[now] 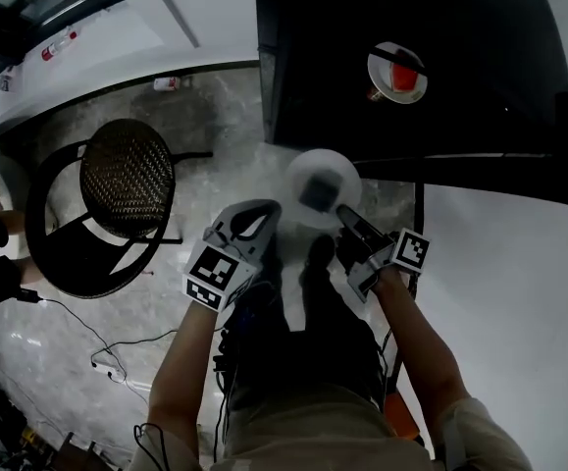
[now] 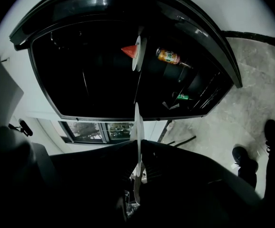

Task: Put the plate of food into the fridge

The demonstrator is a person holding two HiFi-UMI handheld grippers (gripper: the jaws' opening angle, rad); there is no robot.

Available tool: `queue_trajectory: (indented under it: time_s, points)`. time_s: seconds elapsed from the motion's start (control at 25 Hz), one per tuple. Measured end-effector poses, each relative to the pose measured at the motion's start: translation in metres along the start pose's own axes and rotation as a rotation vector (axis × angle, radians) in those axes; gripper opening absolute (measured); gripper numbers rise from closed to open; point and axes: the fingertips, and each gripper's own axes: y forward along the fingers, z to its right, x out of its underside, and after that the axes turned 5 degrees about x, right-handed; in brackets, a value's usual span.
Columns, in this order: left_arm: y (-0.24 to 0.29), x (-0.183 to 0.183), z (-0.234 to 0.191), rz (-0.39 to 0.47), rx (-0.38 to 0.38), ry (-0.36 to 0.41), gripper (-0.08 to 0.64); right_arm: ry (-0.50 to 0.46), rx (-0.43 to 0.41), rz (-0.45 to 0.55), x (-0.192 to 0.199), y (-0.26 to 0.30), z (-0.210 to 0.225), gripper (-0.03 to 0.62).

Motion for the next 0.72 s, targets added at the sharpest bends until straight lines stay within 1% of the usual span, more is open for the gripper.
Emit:
queue_trajectory:
  time_s: [0.12,0.36,0.56,0.72]
  points:
    - [0.007,0.013,-0.003,-0.002,-0.012,-0.012,0.015,0.009,0.009,0.005,-0.006,0.007,0.02,0.028]
    - [0.024,0.056,-0.006,-0.026,-0.011,-0.063,0.015,-0.012,0.053,0.008,-0.02,0.026,0.068,0.028]
    - [0.041,0.095,-0.006,-0.031,-0.001,-0.096,0.015,0.008,0.046,0.018,-0.024,0.042,0.104,0.028]
    - [0.047,0.103,-0.002,-0.021,0.018,-0.114,0.015,0.005,0.052,0.027,-0.03,0.048,0.119,0.028]
